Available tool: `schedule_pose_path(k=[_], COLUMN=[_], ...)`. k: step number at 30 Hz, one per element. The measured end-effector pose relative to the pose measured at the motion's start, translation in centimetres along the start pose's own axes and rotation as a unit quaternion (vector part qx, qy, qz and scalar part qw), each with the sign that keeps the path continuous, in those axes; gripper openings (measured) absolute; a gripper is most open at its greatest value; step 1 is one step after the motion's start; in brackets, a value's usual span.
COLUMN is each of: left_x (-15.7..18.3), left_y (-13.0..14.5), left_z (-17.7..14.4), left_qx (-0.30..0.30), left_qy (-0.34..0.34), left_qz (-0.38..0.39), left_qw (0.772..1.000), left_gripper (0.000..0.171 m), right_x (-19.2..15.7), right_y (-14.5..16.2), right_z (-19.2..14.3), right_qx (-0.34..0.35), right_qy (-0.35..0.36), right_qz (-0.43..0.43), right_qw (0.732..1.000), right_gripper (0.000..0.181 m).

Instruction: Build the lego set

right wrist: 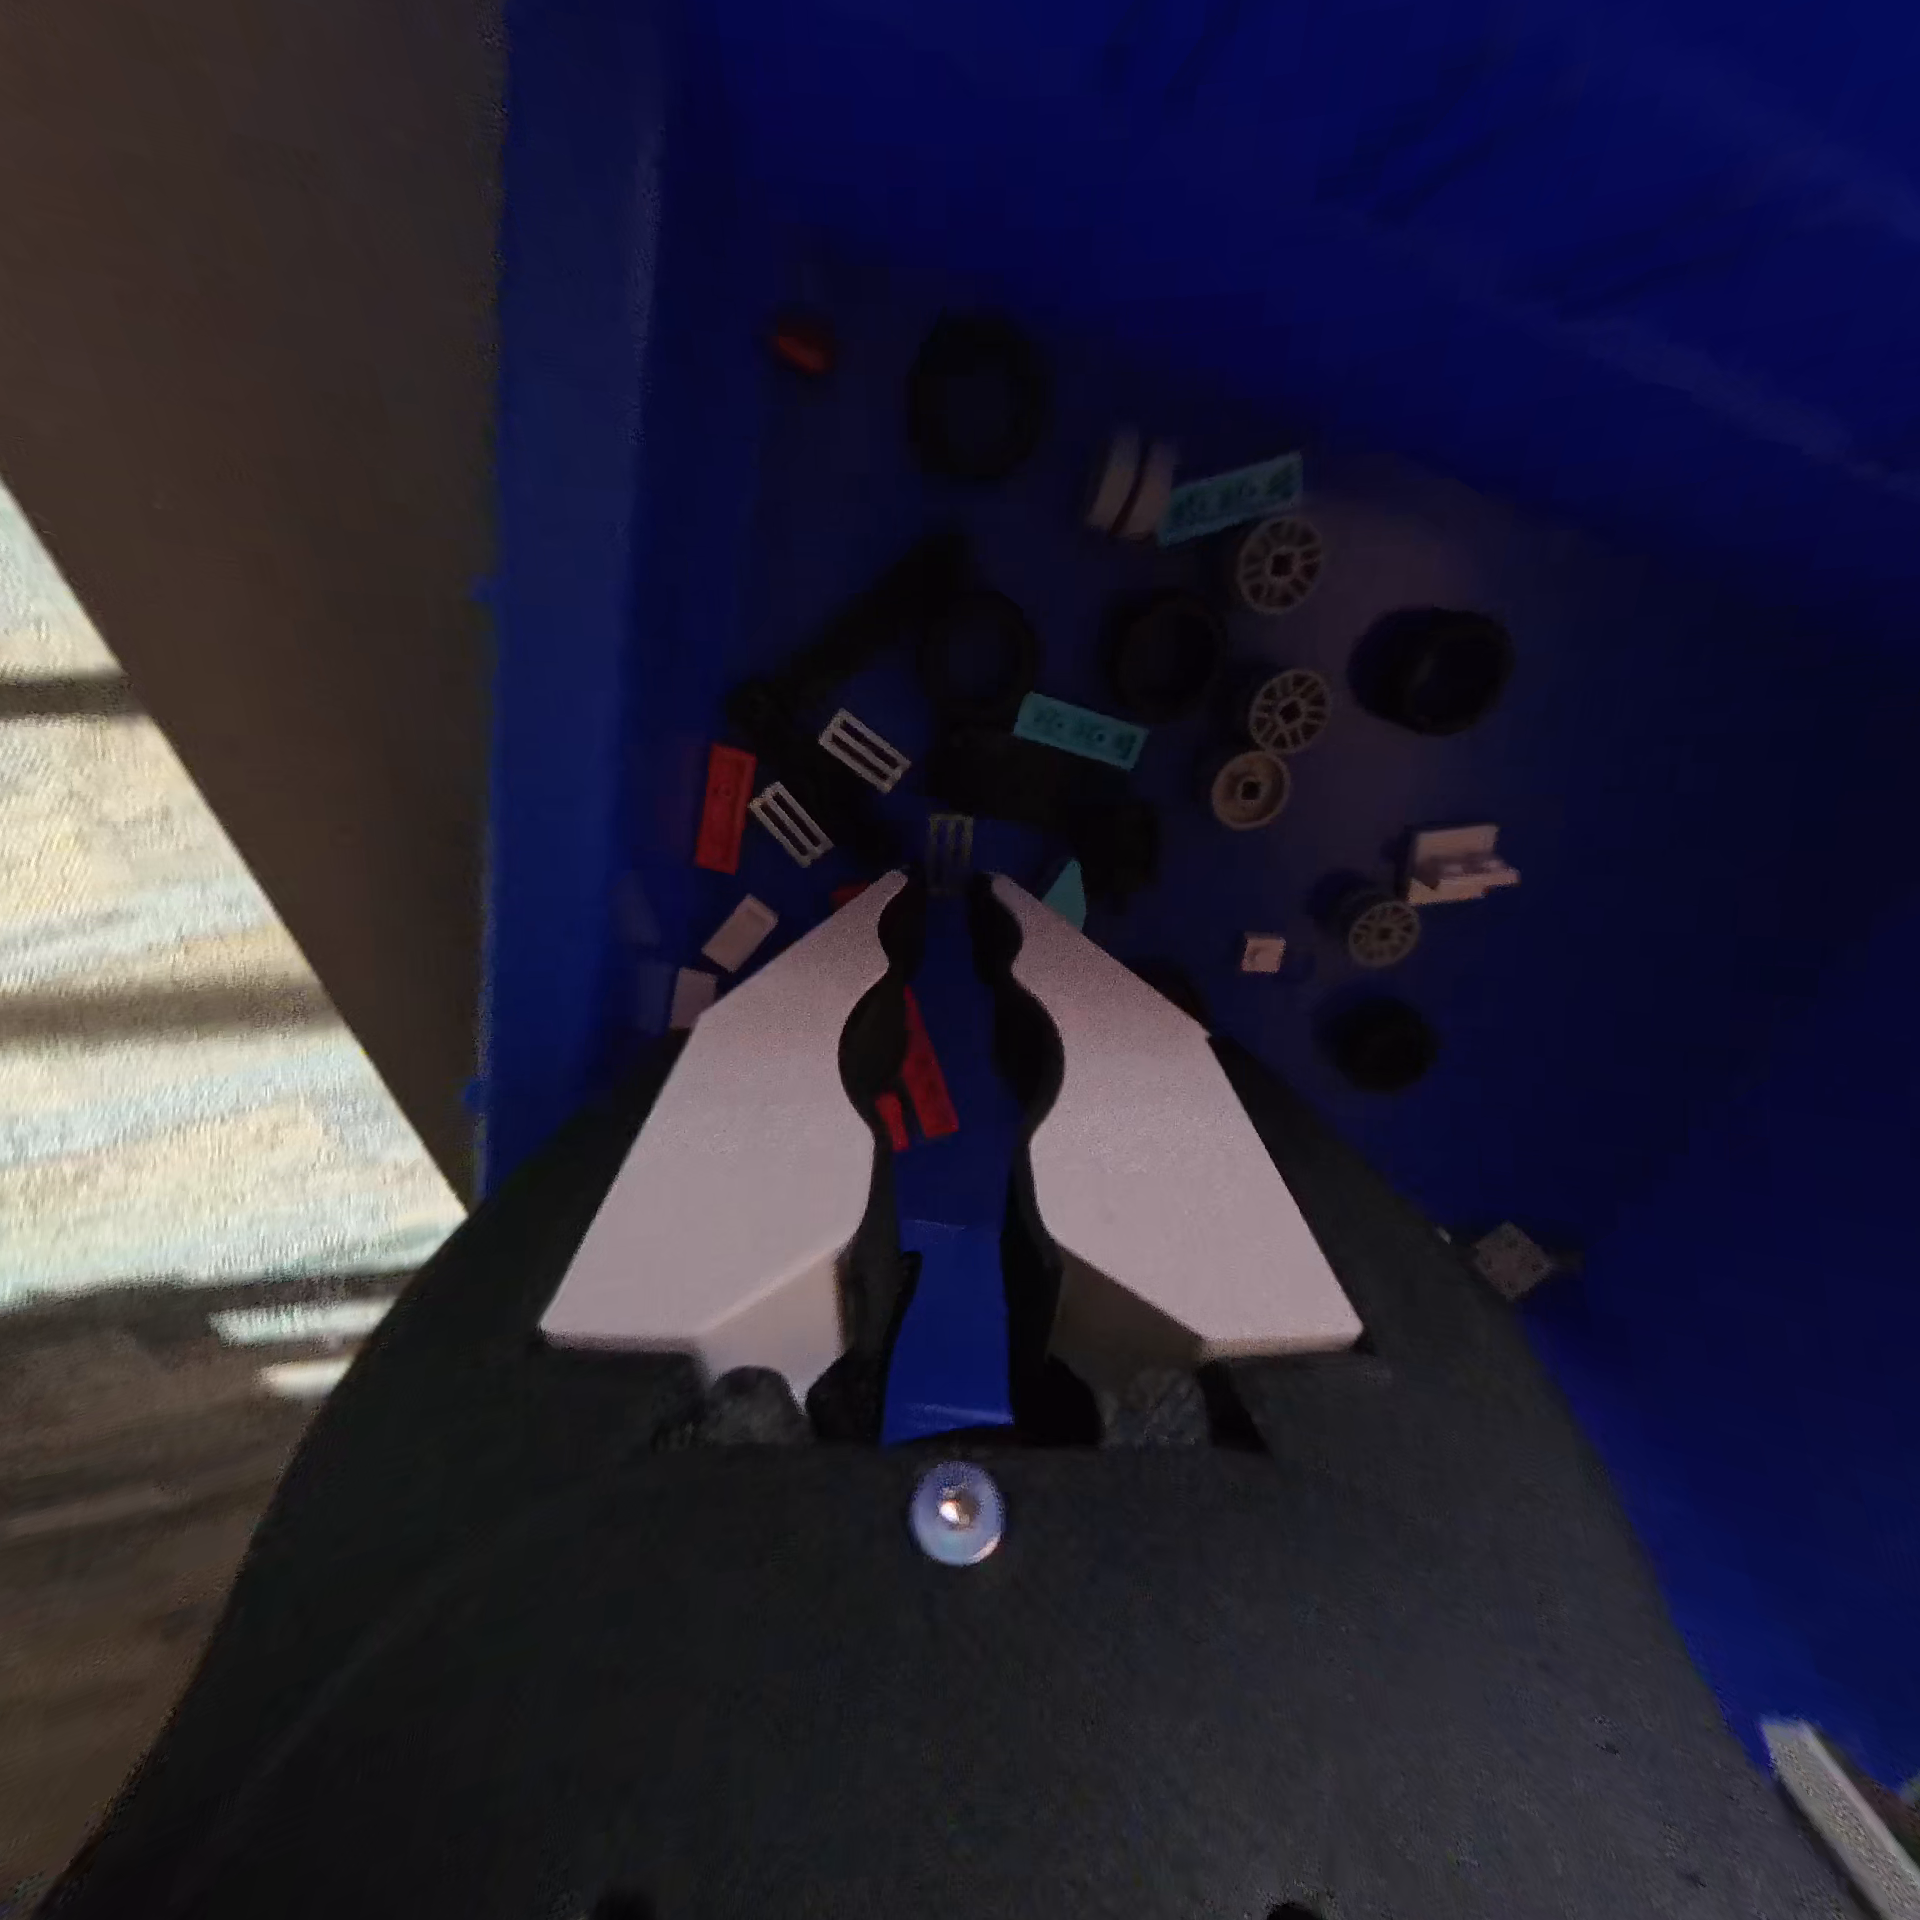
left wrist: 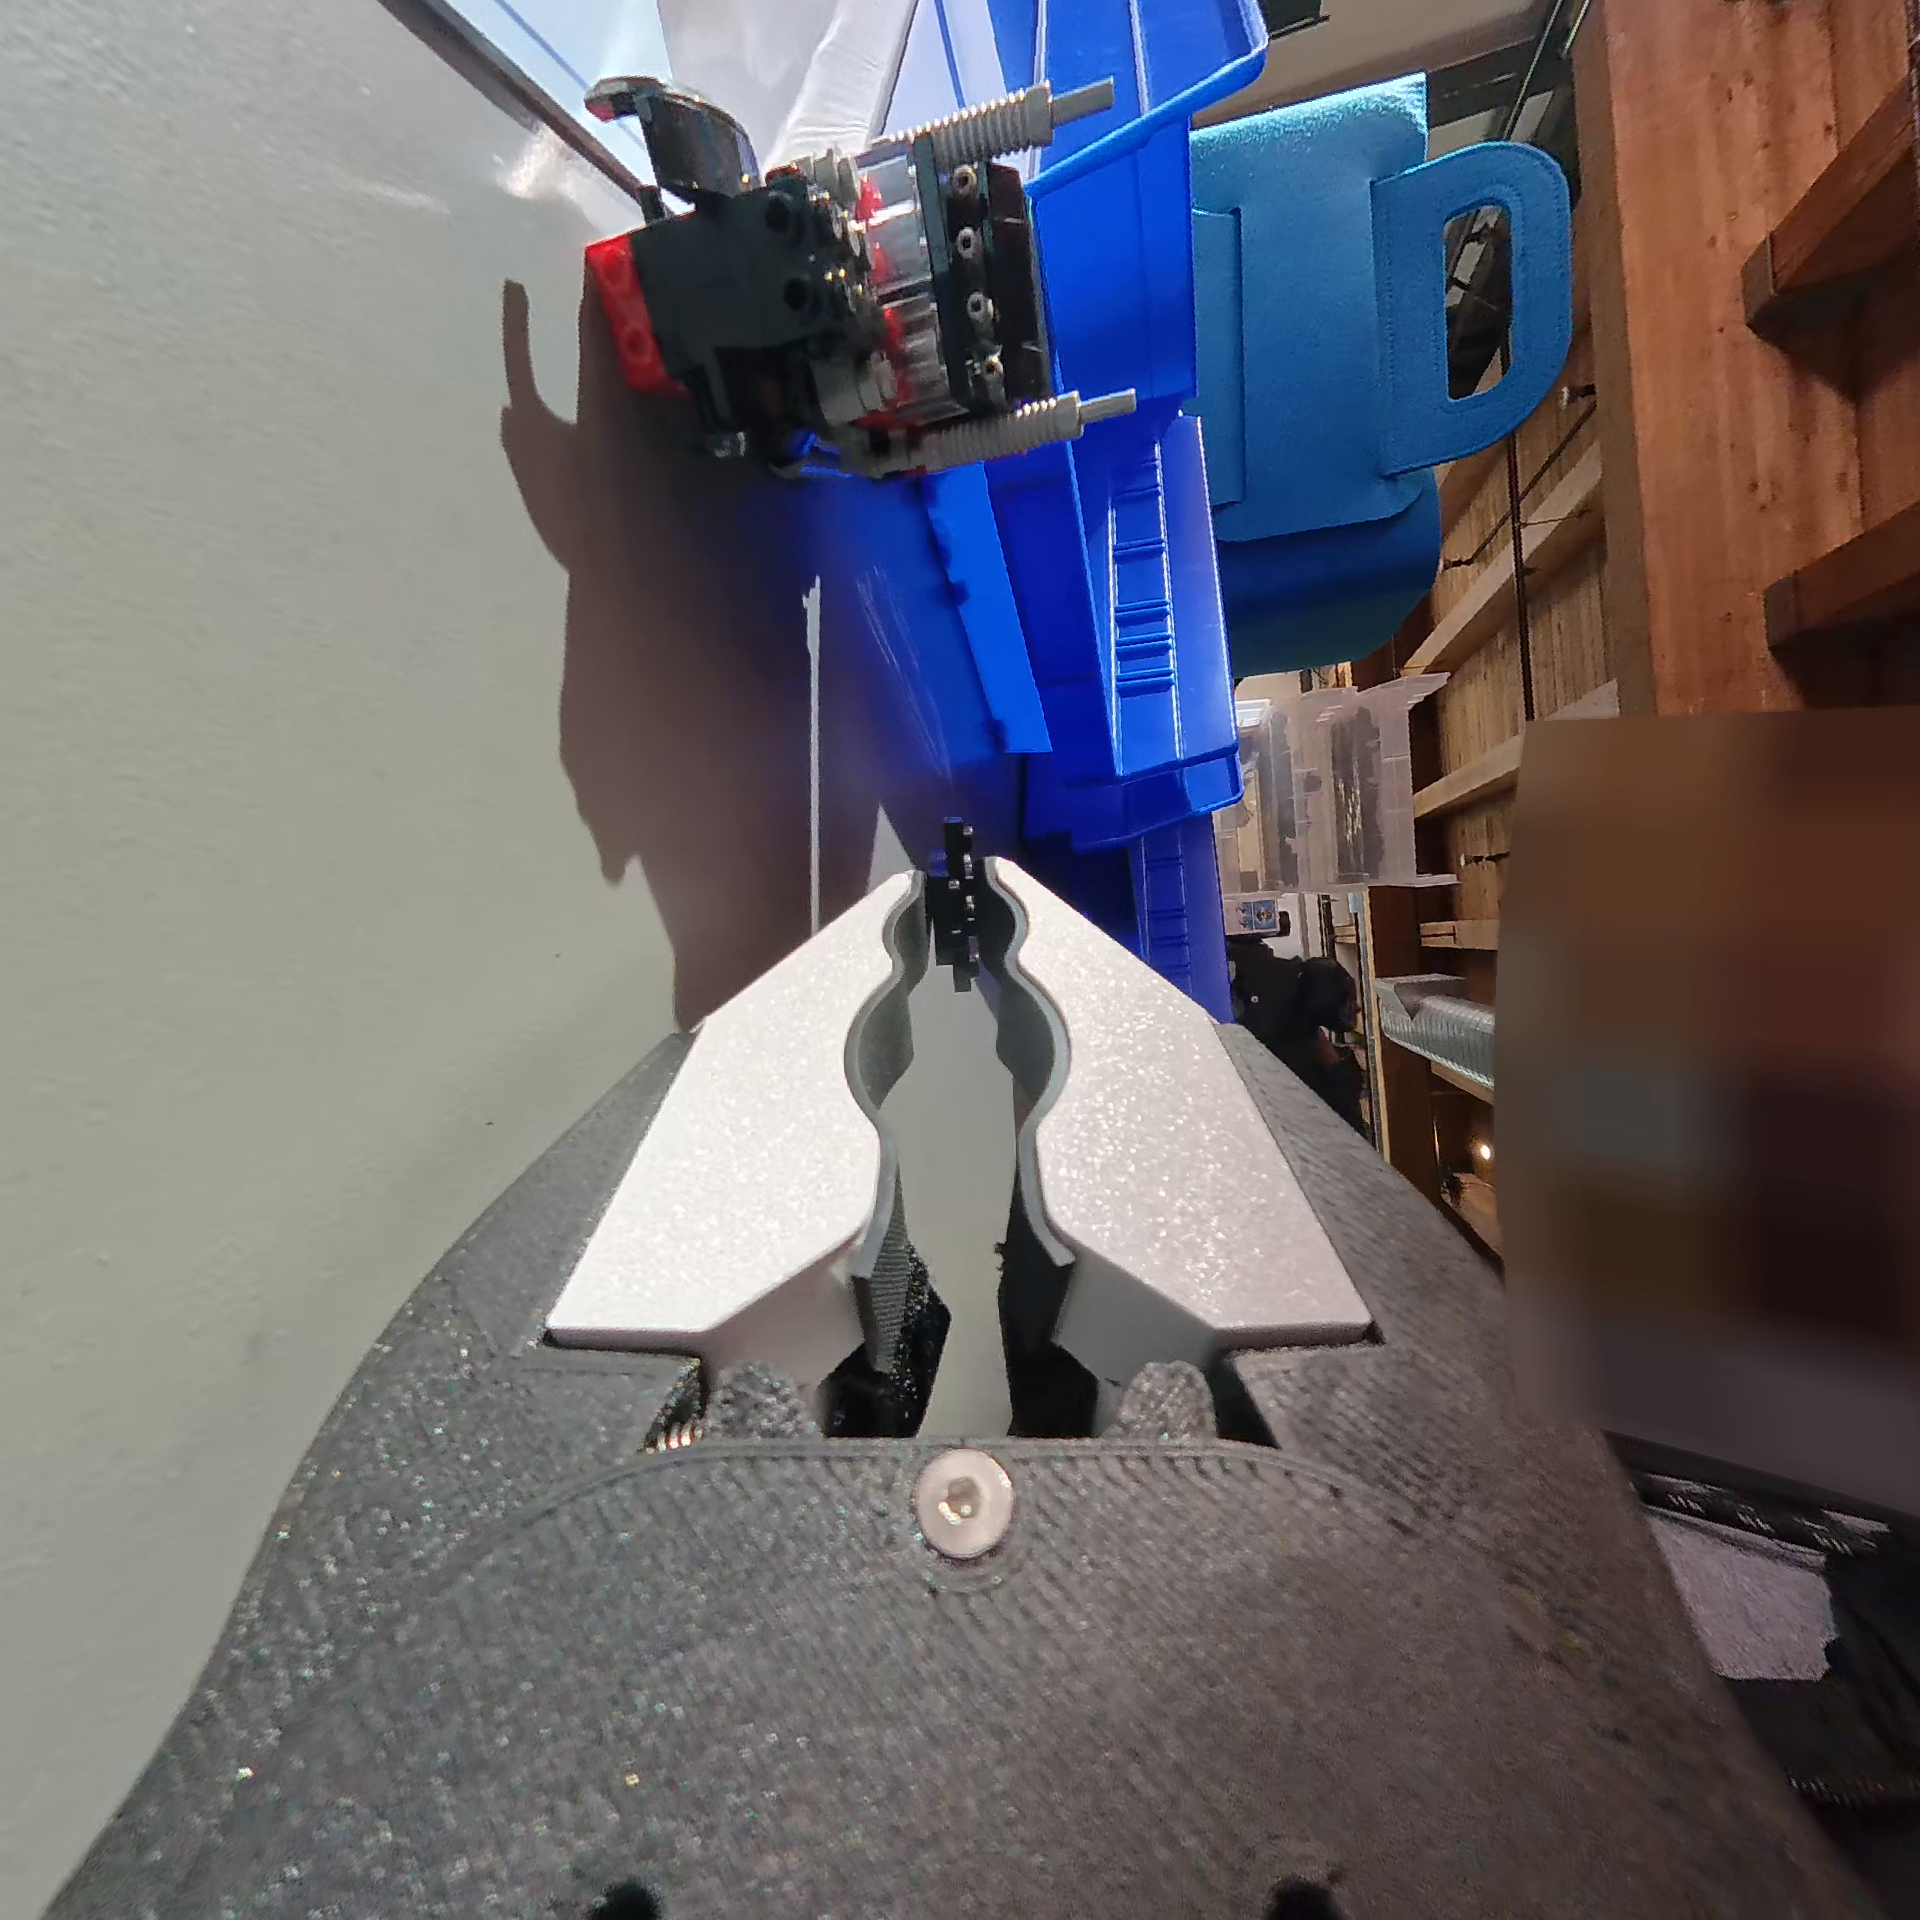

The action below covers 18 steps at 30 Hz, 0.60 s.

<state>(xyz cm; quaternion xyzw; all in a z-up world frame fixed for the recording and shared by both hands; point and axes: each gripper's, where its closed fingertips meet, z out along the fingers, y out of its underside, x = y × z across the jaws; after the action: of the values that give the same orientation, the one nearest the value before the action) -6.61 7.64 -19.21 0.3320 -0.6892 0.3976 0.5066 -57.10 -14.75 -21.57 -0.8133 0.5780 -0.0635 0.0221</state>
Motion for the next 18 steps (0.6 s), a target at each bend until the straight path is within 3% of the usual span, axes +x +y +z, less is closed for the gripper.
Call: schedule_pose_path(k=[4,8,10,14,18], left_x=[0.3,0.6,0.8,1.2,1.6], left_y=[0.3,0.4,0.5,0.8,0.9], left_z=[0.0,0.0,0.1,0.0,-0.3], left_qx=[-0.008,-0.012,-0.017,-0.021,-0.019], left_qy=[0.008,0.018,0.022,0.035,0.047], left_qz=[0.004,0.006,0.009,0.014,0.017], left_qw=[1.0,1.0,1.0,0.999,0.999], left_gripper=[0.009,0.009,0.009,0.009,0.009], right_x=[-1.4,-6.6,-8.6,-10.3,-9.2], right_y=[-4.4,-14.4,-19.5,-28.0,-31.9], right_z=[-4.7,-7.5,-6.3,-1.6,1.2], right_qx=[0.106,0.286,0.352,0.414,0.413], right_qy=[0.045,0.033,0.021,-0.003,0.005], right_qz=[0.054,0.066,0.084,0.139,0.182], right_qw=[0.992,0.955,0.932,0.899,0.892], right_gripper=[0.011,0.011,0.011,0.01,0.013])
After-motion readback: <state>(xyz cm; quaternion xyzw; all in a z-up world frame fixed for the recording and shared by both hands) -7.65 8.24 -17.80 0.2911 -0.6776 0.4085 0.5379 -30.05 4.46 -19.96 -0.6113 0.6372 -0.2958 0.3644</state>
